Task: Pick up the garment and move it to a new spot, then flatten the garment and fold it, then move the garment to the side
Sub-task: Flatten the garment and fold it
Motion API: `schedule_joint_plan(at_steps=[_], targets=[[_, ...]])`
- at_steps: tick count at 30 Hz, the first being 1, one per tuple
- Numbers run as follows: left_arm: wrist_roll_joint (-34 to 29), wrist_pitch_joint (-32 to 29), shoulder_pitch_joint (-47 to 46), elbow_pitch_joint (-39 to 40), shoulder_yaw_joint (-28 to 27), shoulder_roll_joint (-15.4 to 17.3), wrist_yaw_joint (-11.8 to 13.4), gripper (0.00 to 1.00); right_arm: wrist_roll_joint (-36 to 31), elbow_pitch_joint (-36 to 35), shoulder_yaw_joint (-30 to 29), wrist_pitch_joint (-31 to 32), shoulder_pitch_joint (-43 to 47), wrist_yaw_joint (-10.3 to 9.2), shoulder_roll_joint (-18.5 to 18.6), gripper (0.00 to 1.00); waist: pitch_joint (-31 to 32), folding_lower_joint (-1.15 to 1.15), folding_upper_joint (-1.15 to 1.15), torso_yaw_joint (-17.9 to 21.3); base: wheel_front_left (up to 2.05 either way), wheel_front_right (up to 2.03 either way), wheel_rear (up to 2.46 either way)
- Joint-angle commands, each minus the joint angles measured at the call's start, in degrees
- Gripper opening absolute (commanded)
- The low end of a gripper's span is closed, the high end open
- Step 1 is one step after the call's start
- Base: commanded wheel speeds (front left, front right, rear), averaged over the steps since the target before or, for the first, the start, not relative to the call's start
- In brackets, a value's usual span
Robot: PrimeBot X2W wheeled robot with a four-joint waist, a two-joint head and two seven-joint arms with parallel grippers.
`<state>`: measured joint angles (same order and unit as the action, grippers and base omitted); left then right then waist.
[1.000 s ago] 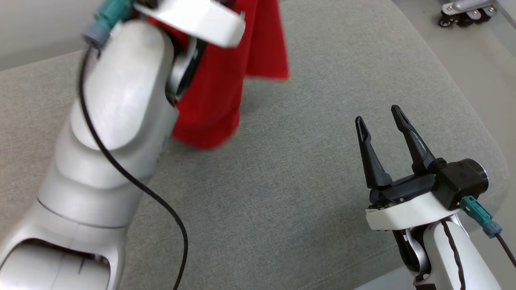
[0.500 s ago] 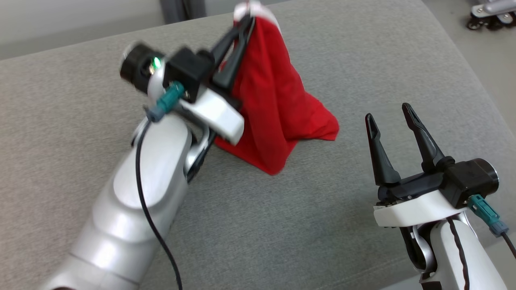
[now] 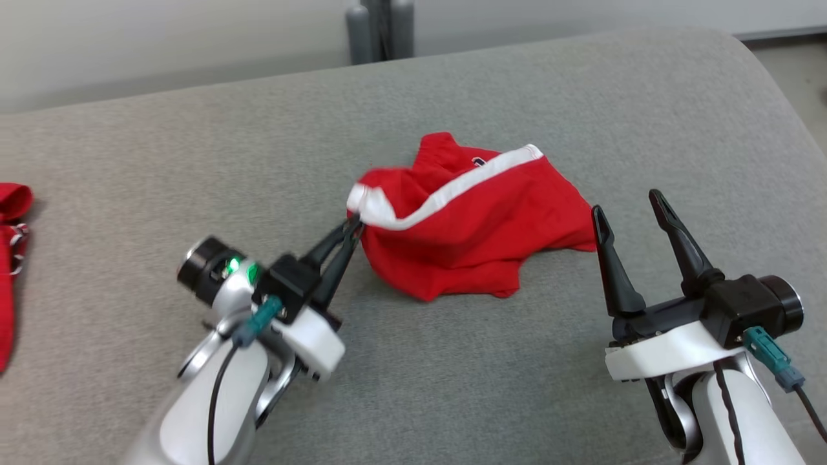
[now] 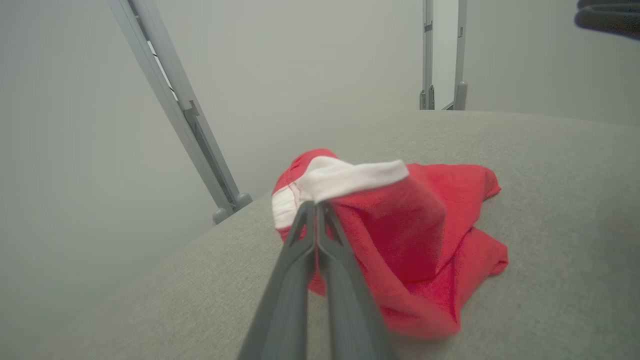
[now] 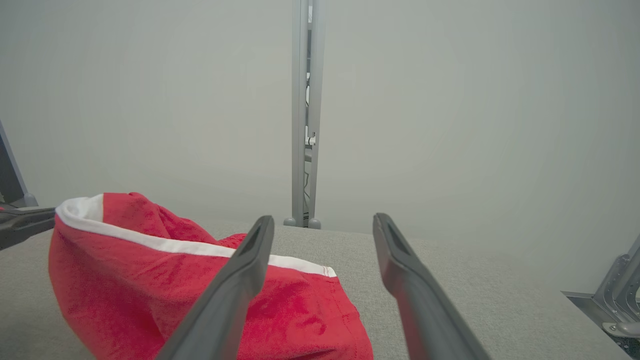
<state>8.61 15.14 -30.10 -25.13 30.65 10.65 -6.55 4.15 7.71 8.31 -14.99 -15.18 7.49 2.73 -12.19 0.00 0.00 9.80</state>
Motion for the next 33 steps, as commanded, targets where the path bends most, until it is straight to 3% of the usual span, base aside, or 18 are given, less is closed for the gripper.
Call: schedule_joint_plan(at_steps=[1,9,15,16,17,18,19,25,33], targets=[[-0.68,0.00,1.51,0.30,0.26,0.80,0.05,0.00,-0.45,0.08,-0.17,-0.30,0.68,0.01,0.30,1.00,1.54,0.00,0.00,-1.72,0.00,0.00,0.00],[-2.76,0.01,8.58,-3.59,3.82,3.29,-0.23,0.00,-1.93,1.30,-0.27,-0.30,2.10,0.01,0.31,1.00,4.72,0.00,0.00,-5.29,0.00,0.00,0.00],[-2.65,0.00,10.99,-7.80,5.30,2.19,0.22,0.00,-2.55,2.25,0.28,-0.30,2.70,0.01,0.32,1.00,6.16,0.00,0.00,-6.50,0.00,0.00,0.00],[-2.78,0.00,11.20,-8.10,5.45,2.06,0.26,0.07,-2.65,2.35,0.34,-0.30,2.80,0.01,0.31,1.00,6.27,0.00,0.00,-6.56,0.00,0.00,0.00],[-2.70,0.00,11.33,-8.49,5.45,1.88,0.47,0.25,-2.70,2.45,0.38,-0.30,2.93,0.01,0.32,1.00,6.37,0.00,0.00,-6.59,0.00,0.00,0.00],[-2.60,0.00,11.37,-8.79,5.44,1.67,0.66,0.67,-2.75,2.59,0.38,-0.30,3.01,0.01,0.32,1.00,6.44,0.00,0.00,-6.61,0.00,0.00,0.00],[-2.48,0.00,11.50,-9.18,5.37,1.41,0.84,1.00,-2.81,2.71,0.38,-0.30,3.06,0.01,0.32,1.00,6.52,0.00,0.00,-6.61,0.00,0.00,0.00],[-0.33,0.00,12.60,-7.35,2.39,0.42,2.92,1.00,-2.95,2.89,0.01,-0.30,3.47,0.01,0.32,1.00,6.49,0.00,0.00,-6.50,0.00,0.00,0.00],[5.27,0.00,16.58,3.67,-8.89,-1.66,5.54,1.00,-2.64,2.16,-0.89,-0.30,3.28,0.01,0.31,1.00,6.13,0.00,0.00,-6.06,0.00,0.00,0.00]])
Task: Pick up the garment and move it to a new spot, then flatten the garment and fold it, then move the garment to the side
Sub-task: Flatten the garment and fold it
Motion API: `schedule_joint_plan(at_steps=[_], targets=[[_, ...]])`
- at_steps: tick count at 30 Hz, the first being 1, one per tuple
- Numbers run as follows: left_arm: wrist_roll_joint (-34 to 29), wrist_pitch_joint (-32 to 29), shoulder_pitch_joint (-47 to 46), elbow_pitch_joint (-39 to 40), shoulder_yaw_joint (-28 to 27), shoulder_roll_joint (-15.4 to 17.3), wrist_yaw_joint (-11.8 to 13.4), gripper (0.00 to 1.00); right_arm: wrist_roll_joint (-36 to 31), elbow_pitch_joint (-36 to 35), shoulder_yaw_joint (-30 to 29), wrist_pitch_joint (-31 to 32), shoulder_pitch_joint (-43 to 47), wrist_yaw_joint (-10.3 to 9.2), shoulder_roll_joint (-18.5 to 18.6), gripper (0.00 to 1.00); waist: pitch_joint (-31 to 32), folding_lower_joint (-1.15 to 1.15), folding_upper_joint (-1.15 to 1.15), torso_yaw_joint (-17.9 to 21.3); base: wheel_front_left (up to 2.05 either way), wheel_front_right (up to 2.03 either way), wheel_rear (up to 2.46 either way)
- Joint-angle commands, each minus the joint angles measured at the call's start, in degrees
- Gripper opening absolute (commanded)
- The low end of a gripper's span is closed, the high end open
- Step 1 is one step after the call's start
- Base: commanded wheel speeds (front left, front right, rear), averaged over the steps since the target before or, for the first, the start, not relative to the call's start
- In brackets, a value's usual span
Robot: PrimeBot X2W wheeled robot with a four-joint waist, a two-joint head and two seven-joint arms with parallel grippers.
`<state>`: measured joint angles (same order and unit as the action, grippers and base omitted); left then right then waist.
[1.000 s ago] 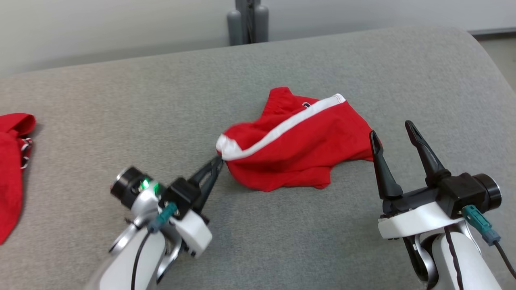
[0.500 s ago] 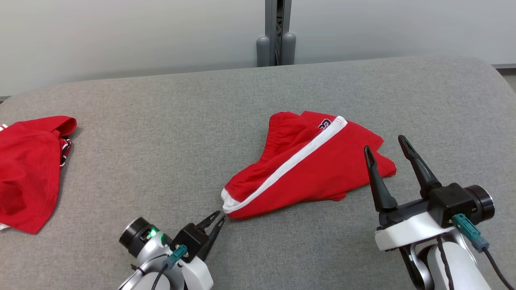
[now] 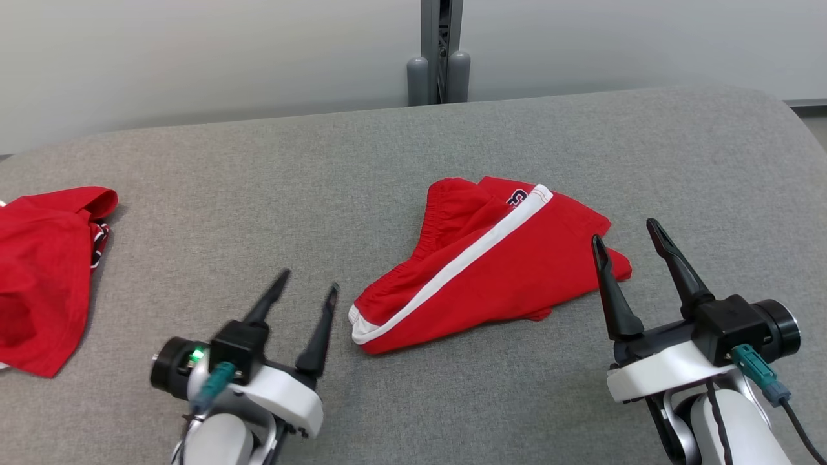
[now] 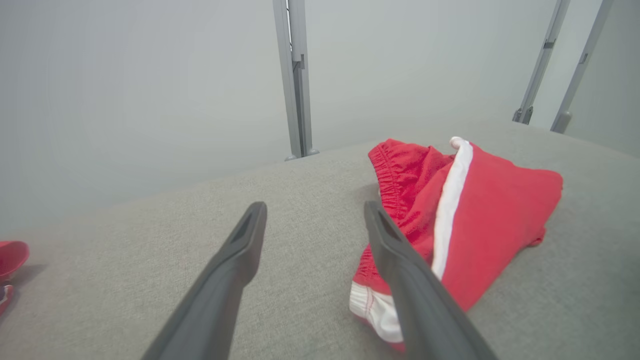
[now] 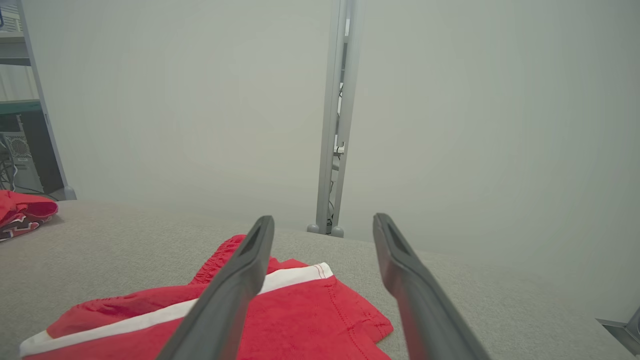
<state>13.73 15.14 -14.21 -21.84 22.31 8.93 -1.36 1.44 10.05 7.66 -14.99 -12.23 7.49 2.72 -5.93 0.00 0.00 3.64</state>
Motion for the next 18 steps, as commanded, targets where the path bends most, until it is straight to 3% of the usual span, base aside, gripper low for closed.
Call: schedule_joint_plan(at_steps=[1,8,15,18], targets=[[0.36,0.00,1.21,1.89,-2.10,-0.30,0.71,1.00,0.13,-0.29,-0.28,-0.30,0.24,0.01,0.32,1.00,-0.26,0.00,0.00,0.18,0.00,0.00,0.00],[-0.48,0.00,4.82,7.20,-10.18,-3.48,1.20,1.00,0.11,0.22,-0.72,-0.30,0.10,0.01,0.31,1.00,-1.69,0.00,0.00,0.72,0.00,0.00,0.00],[-2.53,0.00,5.16,7.15,-11.81,-5.12,-0.75,1.00,-1.57,1.81,-0.79,-0.31,-2.00,0.01,0.36,1.00,-3.21,0.00,0.00,0.09,0.00,0.00,0.00],[-3.11,0.00,4.26,6.97,-12.17,-5.48,-1.35,1.00,-1.19,4.98,0.69,-0.30,-4.83,0.01,2.38,1.00,-4.27,0.00,0.00,-0.57,0.00,0.00,0.00]])
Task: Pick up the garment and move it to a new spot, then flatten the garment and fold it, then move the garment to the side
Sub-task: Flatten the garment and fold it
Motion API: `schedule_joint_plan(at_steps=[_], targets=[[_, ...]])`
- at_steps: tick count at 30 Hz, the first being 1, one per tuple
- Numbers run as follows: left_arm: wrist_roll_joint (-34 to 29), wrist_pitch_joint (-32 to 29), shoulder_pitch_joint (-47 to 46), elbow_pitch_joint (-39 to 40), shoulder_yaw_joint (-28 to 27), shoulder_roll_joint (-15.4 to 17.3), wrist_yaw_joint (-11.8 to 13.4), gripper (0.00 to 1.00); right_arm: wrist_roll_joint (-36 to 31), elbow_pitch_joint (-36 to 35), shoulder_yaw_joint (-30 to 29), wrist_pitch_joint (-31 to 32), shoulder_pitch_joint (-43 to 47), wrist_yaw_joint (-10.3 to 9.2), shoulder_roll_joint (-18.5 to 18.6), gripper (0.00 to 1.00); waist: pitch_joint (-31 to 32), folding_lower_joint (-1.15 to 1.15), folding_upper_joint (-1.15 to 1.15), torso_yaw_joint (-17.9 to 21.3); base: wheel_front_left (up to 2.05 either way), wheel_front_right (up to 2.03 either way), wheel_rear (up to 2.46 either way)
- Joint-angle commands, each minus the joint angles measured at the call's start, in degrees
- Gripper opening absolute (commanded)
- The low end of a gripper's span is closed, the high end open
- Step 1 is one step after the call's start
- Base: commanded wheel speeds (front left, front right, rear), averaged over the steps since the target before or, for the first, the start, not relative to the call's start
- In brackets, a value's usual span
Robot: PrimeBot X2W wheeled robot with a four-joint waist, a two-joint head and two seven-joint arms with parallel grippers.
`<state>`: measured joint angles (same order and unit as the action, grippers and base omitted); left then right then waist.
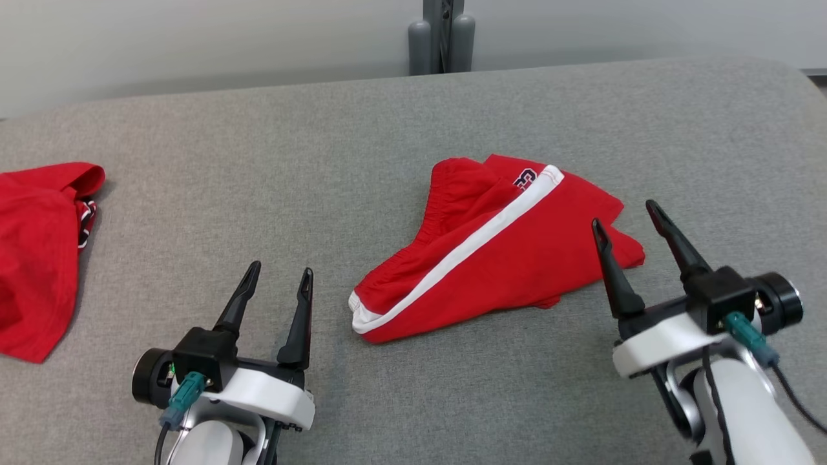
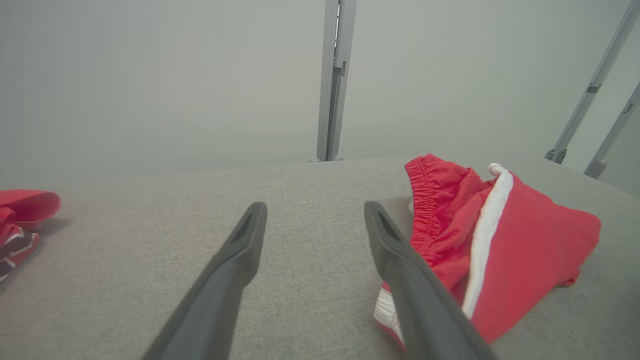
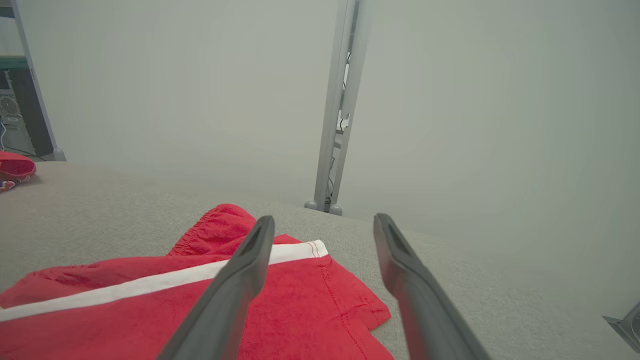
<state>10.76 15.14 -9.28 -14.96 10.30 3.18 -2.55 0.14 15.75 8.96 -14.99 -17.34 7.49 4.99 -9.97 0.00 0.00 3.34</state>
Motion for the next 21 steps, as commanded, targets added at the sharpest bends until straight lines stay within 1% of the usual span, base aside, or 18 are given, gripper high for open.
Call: schedule_joint_plan(at_steps=[1,3,5,7,9,11,15,17,21], targets=[[-0.35,0.00,-0.89,-0.07,-0.14,0.15,-0.43,1.00,0.94,0.80,0.37,-0.21,-1.09,0.01,0.93,1.00,-0.66,0.00,0.00,-0.53,0.00,0.00,0.00],[-0.81,0.00,-1.38,-0.19,0.01,0.01,-0.65,1.00,3.64,3.47,2.09,1.10,-4.55,0.01,2.82,1.00,-1.64,0.00,0.00,-1.11,0.00,0.00,0.00],[-1.10,0.00,-2.32,0.44,0.26,-0.08,-0.87,1.00,5.73,6.14,3.63,2.79,-8.14,0.01,6.09,1.00,-2.76,0.00,0.00,-1.95,0.00,0.00,0.00],[-1.21,0.00,-2.62,1.08,0.52,-0.14,-1.03,1.00,9.22,8.52,5.68,4.71,-11.26,0.01,7.99,1.00,-3.93,0.00,0.00,-2.78,0.00,0.00,0.00],[-0.46,0.00,-3.08,1.71,1.08,-0.16,-0.84,1.00,13.57,10.48,8.62,6.97,-14.79,0.01,10.76,1.00,-5.27,0.00,0.00,-3.64,0.00,0.00,0.00],[-0.10,0.01,-3.61,2.06,1.90,-0.19,-0.59,1.00,19.15,11.26,13.06,9.21,-17.60,0.01,13.46,1.00,-6.55,0.00,0.00,-4.52,0.00,0.00,0.00],[0.57,0.00,-4.84,1.81,3.26,-0.18,-0.05,1.00,29.56,12.16,19.33,13.56,-22.48,0.01,19.35,1.00,-8.77,0.00,0.00,-5.99,0.00,0.00,0.00],[0.81,0.00,-5.39,1.67,3.89,-0.19,0.19,1.00,33.16,12.29,22.24,15.26,-24.62,0.01,22.03,1.00,-9.69,0.00,0.00,-6.58,0.00,0.00,0.00],[1.20,0.00,-6.16,1.49,4.71,-0.19,0.46,1.00,39.90,11.99,27.35,17.68,-27.59,0.01,25.40,1.00,-10.80,0.00,0.00,-7.30,0.00,0.00,0.00]])
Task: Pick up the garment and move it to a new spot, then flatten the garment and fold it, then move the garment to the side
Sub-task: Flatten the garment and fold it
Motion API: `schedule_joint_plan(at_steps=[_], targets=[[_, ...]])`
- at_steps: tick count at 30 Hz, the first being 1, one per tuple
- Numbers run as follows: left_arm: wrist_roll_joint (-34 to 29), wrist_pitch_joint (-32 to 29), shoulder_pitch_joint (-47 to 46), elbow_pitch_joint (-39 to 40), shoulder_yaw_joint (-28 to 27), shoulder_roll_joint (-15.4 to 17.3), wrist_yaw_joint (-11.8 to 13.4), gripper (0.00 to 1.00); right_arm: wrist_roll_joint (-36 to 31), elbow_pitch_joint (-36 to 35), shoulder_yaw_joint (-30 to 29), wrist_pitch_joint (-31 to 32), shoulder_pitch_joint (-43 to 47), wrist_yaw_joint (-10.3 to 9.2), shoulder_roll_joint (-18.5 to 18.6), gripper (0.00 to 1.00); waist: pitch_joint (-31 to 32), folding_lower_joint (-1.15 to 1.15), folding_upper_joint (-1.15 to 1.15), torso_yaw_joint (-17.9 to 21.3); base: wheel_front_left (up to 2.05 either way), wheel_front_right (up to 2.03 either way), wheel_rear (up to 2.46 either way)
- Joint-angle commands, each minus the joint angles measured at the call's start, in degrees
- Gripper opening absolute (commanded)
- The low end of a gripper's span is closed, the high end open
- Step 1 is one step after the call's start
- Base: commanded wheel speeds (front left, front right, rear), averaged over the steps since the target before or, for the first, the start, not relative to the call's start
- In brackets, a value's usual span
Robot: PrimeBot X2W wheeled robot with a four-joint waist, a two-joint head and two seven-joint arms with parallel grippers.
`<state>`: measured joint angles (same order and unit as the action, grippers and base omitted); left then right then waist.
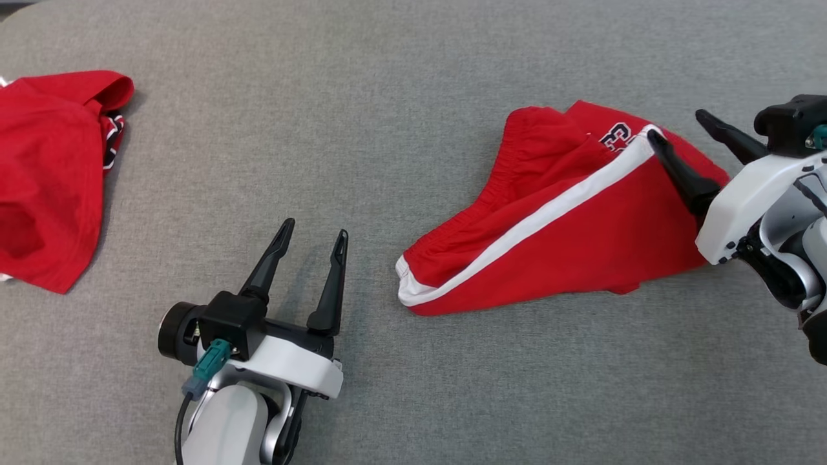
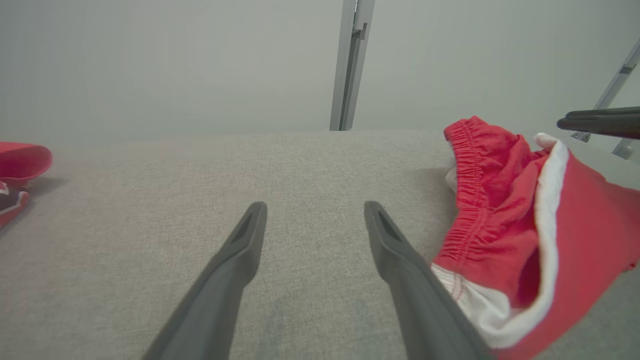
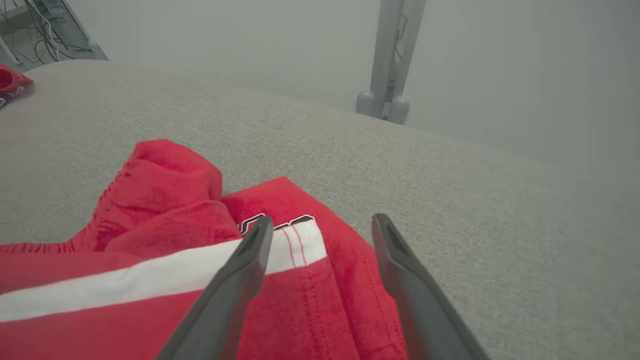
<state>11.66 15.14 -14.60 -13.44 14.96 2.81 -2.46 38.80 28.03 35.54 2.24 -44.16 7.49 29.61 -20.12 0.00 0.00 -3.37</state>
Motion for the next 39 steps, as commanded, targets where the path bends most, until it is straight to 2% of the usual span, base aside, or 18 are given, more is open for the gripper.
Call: schedule_joint_plan(at_steps=[1,8,21,22,23,24,25,39], targets=[[0.40,0.00,-1.05,-0.08,0.24,0.18,0.46,1.00,2.84,-0.55,2.19,1.00,-1.37,0.01,1.52,1.00,-0.80,0.00,0.00,-0.73,0.00,0.00,0.00],[1.07,0.00,-1.79,-0.41,0.94,0.18,0.89,1.00,9.98,-0.73,9.68,3.12,-5.14,0.01,5.23,1.00,-1.33,0.00,0.00,-1.33,0.00,0.00,0.00],[1.47,0.00,-2.31,-0.84,1.28,0.18,1.08,1.00,18.70,-0.53,18.02,4.95,-8.75,0.01,7.52,1.00,-1.36,0.00,0.00,-1.31,0.00,0.00,0.00],[1.45,0.00,-2.36,-0.85,1.29,0.18,1.11,1.00,19.31,-0.54,18.57,5.22,-8.96,0.01,7.69,0.92,-1.37,0.00,0.00,-1.29,0.00,0.00,0.00],[1.46,0.00,-2.40,-0.86,1.31,0.17,1.13,1.00,19.96,-0.54,19.23,5.45,-9.19,0.01,7.85,0.47,-1.36,0.00,0.00,-1.28,0.00,0.00,0.00],[1.45,0.00,-2.45,-0.85,1.29,0.18,1.19,1.00,20.44,-0.75,19.92,5.68,-9.53,0.01,8.03,0.07,-1.38,0.00,0.00,-1.25,0.00,0.00,0.00],[1.44,0.00,-2.50,-0.85,1.26,0.17,1.23,1.00,21.03,-0.92,20.40,5.72,-9.71,0.01,8.17,0.00,-1.38,0.00,0.00,-1.23,0.00,0.00,0.00],[1.05,0.00,-0.73,-1.46,0.38,0.19,0.92,1.00,24.71,-2.91,26.60,-1.57,-9.67,0.01,10.82,0.00,1.79,0.00,0.00,0.58,0.00,0.00,0.00]])
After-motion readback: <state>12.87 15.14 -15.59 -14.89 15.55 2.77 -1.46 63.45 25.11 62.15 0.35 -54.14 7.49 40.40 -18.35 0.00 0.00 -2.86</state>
